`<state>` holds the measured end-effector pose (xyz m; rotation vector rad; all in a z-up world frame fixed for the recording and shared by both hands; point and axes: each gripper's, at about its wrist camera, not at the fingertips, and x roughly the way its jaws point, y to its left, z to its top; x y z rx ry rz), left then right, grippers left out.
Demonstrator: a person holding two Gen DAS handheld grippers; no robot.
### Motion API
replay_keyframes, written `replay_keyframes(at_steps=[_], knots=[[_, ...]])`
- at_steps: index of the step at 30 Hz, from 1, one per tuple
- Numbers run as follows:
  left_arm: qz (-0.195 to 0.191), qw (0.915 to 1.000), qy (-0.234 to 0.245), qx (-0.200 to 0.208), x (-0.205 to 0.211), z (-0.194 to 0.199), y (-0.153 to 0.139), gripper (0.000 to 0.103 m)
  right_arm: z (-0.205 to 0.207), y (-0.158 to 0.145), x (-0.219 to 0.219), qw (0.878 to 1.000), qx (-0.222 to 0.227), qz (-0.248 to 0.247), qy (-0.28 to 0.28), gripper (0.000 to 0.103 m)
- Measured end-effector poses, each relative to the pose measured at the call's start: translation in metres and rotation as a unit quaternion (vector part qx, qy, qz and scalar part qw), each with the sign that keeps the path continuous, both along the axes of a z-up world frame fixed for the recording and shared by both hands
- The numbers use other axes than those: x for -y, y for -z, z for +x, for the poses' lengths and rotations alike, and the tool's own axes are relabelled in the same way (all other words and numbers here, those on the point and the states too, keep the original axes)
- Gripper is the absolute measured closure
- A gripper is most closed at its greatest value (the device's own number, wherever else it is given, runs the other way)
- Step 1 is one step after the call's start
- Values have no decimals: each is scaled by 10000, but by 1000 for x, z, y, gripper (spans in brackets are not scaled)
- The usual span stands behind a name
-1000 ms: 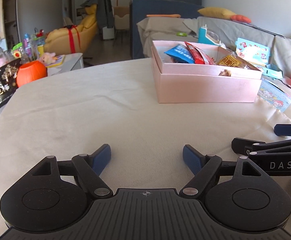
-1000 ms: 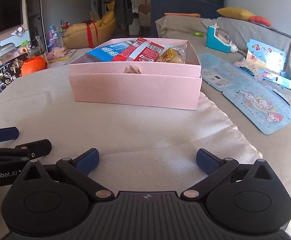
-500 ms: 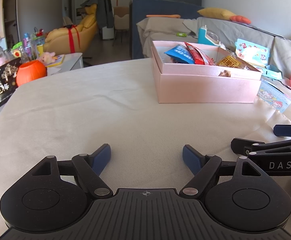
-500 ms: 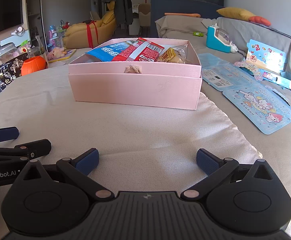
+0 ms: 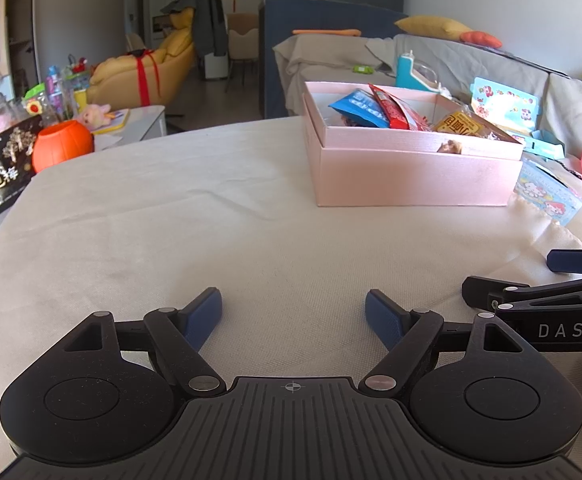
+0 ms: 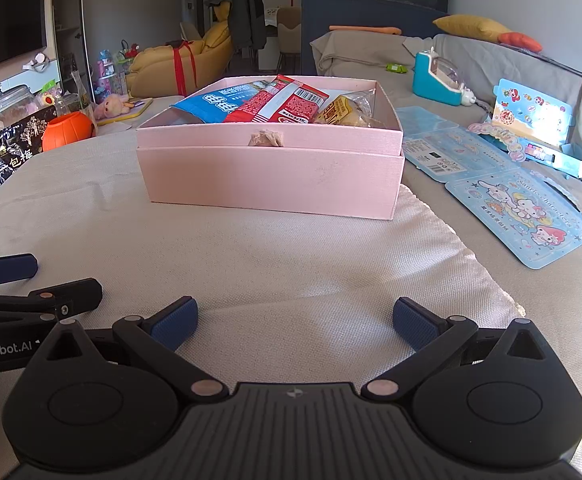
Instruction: Organize snacks
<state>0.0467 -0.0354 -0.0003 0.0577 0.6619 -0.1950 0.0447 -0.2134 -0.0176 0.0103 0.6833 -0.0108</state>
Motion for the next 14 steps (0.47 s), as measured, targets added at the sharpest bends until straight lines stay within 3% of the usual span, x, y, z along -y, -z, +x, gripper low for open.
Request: replay_keyframes(at_steps=[14], knots=[[-31,10000,8,1,0,0,-1,19,0,0,0,10000,-1,2,-1,0]])
